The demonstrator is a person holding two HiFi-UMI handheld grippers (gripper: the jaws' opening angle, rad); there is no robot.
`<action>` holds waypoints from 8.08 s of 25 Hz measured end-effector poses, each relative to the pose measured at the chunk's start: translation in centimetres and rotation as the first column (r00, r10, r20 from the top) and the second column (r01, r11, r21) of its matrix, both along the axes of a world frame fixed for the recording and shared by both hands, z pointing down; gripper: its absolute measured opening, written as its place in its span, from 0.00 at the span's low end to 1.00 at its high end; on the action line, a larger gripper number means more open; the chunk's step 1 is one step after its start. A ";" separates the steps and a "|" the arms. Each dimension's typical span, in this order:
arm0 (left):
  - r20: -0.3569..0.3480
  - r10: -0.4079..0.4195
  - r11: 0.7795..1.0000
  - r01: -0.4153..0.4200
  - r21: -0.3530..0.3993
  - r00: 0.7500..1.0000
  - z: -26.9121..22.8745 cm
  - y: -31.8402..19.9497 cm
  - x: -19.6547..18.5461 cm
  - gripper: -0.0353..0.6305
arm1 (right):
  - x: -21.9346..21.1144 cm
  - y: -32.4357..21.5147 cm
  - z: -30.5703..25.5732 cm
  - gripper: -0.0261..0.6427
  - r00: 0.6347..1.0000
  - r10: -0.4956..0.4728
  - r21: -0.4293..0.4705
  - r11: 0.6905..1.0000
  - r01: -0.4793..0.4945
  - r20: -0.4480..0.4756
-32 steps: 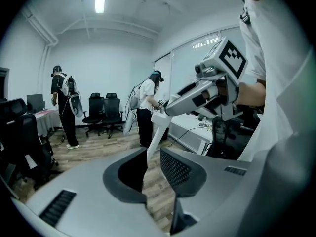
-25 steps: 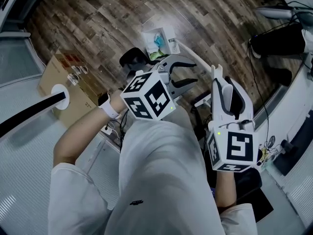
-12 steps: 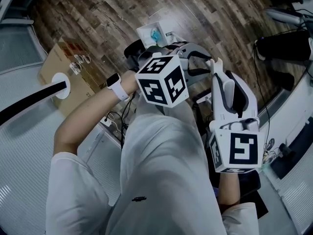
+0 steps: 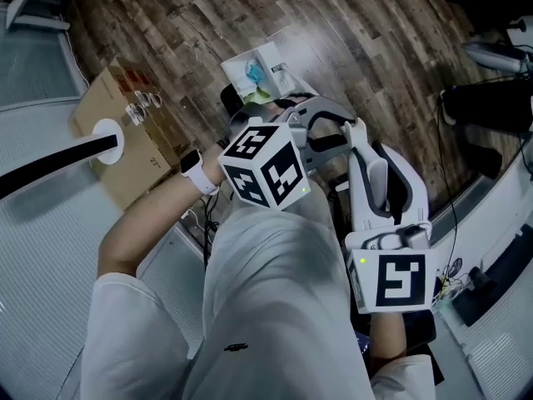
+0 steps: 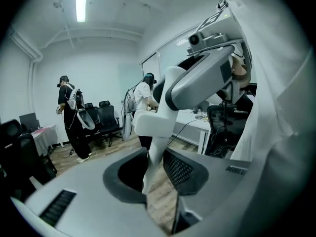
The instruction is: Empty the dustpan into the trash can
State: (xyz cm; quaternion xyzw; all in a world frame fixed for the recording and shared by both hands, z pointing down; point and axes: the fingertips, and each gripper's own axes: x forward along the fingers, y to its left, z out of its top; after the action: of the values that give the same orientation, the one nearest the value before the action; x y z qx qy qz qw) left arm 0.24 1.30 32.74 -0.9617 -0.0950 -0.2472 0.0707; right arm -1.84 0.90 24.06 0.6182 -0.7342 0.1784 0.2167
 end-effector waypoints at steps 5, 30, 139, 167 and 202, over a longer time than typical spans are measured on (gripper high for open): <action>-0.017 -0.124 0.992 0.124 -0.007 0.992 0.7 -0.2 -2.0 0.22 | -2.3 0.2 0.7 0.21 0.995 -0.096 0.051 0.994 0.098 -0.036; -0.088 -0.406 0.914 0.403 -0.047 0.910 3.8 -1.2 -7.1 0.24 | -8.2 1.5 4.5 0.21 0.852 -0.448 0.079 0.871 0.484 -0.271; 0.245 -0.396 0.862 0.450 -0.233 0.885 13.5 -0.9 7.9 0.07 | 21.0 4.3 22.1 0.22 0.953 0.276 -0.185 0.937 -0.295 -0.121; 0.220 -0.533 0.780 0.575 -0.247 0.817 11.3 -2.8 3.2 0.06 | 32.5 7.8 34.3 0.23 0.812 0.563 -0.388 0.722 -0.573 -0.153; 0.029 -0.579 0.783 0.566 -0.257 0.815 -0.9 -2.8 -0.6 0.06 | 23.6 10.4 11.6 0.15 0.807 0.590 -0.116 0.803 -0.585 0.010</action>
State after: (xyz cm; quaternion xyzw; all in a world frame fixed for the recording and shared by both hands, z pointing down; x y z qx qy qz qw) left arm -0.32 -1.48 31.83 -0.9520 0.1723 -0.2177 -0.1289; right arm 21.77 11.27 35.65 0.7982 -0.5008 0.2899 0.1671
